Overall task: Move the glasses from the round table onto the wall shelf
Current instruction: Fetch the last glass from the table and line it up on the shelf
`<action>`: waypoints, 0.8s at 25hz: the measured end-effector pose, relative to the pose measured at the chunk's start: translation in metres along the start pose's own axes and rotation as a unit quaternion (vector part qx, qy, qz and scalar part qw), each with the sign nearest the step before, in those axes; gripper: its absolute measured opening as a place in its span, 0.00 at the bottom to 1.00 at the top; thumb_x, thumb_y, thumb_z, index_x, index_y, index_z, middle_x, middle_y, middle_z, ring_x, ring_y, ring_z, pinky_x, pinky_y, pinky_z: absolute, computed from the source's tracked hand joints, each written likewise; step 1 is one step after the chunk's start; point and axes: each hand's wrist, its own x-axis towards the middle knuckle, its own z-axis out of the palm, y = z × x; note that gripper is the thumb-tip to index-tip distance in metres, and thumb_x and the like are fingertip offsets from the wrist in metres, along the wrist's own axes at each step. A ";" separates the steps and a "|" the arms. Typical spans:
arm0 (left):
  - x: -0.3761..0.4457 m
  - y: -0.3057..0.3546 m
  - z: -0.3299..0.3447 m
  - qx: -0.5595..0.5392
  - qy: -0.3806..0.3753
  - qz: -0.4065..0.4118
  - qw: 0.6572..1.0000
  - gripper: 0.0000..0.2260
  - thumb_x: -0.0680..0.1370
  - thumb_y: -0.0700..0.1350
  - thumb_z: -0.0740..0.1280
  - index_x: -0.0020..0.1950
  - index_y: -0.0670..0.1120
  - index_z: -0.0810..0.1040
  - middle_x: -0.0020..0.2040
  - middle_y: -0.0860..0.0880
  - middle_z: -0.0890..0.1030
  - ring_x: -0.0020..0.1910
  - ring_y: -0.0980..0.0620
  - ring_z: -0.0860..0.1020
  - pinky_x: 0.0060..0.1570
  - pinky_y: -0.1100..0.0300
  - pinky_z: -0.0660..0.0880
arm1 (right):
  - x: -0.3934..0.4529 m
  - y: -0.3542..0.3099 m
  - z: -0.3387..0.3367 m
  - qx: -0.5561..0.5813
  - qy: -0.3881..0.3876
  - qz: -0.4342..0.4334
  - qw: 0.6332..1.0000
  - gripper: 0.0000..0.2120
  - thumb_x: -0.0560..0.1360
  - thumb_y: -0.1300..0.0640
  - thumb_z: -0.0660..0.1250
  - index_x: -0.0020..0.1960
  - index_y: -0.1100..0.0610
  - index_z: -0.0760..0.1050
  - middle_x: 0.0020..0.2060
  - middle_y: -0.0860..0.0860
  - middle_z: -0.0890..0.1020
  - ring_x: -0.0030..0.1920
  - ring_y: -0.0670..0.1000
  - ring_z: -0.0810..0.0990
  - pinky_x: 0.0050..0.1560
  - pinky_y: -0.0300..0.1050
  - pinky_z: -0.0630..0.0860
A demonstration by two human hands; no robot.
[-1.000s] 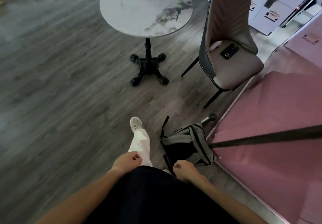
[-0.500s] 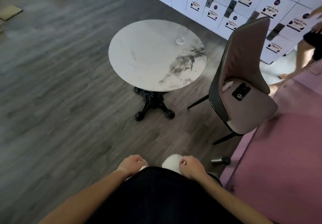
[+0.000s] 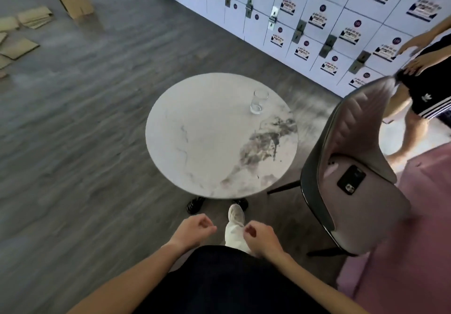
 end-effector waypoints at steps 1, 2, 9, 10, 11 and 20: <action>0.019 0.018 -0.007 -0.005 -0.004 0.018 1.000 0.07 0.72 0.54 0.73 0.40 0.53 0.81 0.36 0.57 0.82 0.36 0.65 0.78 0.37 0.71 0.72 | 0.019 -0.009 -0.019 0.033 0.050 -0.030 0.998 0.11 0.74 0.44 0.66 0.40 0.50 0.78 0.36 0.45 0.83 0.39 0.43 0.80 0.43 0.41 0.78; 0.037 0.036 -0.012 -0.008 -0.010 0.029 0.999 0.08 0.71 0.55 0.75 0.37 0.53 0.80 0.33 0.57 0.80 0.32 0.65 0.76 0.35 0.71 0.70 | 0.037 -0.016 -0.041 0.065 0.103 -0.052 0.991 0.13 0.73 0.41 0.67 0.38 0.50 0.77 0.33 0.44 0.82 0.36 0.43 0.79 0.38 0.37 0.76; 0.145 0.139 -0.035 -0.018 0.012 -0.018 1.000 0.04 0.75 0.51 0.70 0.48 0.54 0.80 0.41 0.51 0.84 0.40 0.51 0.83 0.45 0.54 0.80 | 0.146 -0.044 -0.139 0.091 0.146 -0.066 0.983 0.07 0.74 0.44 0.67 0.42 0.47 0.76 0.33 0.45 0.79 0.34 0.43 0.78 0.37 0.40 0.74; 0.159 0.152 -0.038 -0.022 0.006 -0.024 0.999 0.06 0.75 0.51 0.69 0.51 0.54 0.80 0.42 0.51 0.84 0.42 0.50 0.83 0.45 0.55 0.80 | 0.163 -0.047 -0.149 0.080 0.142 -0.072 0.984 0.07 0.75 0.45 0.67 0.46 0.47 0.76 0.36 0.45 0.79 0.35 0.43 0.78 0.38 0.41 0.75; 0.172 0.165 -0.041 -0.029 -0.003 -0.028 0.999 0.09 0.76 0.51 0.69 0.55 0.53 0.79 0.43 0.50 0.84 0.42 0.50 0.83 0.44 0.57 0.79 | 0.179 -0.051 -0.160 0.071 0.135 -0.075 0.985 0.09 0.75 0.45 0.67 0.50 0.48 0.76 0.38 0.46 0.79 0.36 0.44 0.78 0.40 0.44 0.76; 0.285 0.267 -0.071 -0.141 0.028 -0.022 0.989 0.24 0.78 0.47 0.68 0.73 0.53 0.68 0.49 0.46 0.83 0.41 0.50 0.81 0.37 0.60 0.74 | 0.287 -0.111 -0.250 -0.044 0.159 -0.149 0.975 0.26 0.76 0.53 0.65 0.72 0.49 0.64 0.65 0.56 0.69 0.59 0.58 0.75 0.54 0.55 0.77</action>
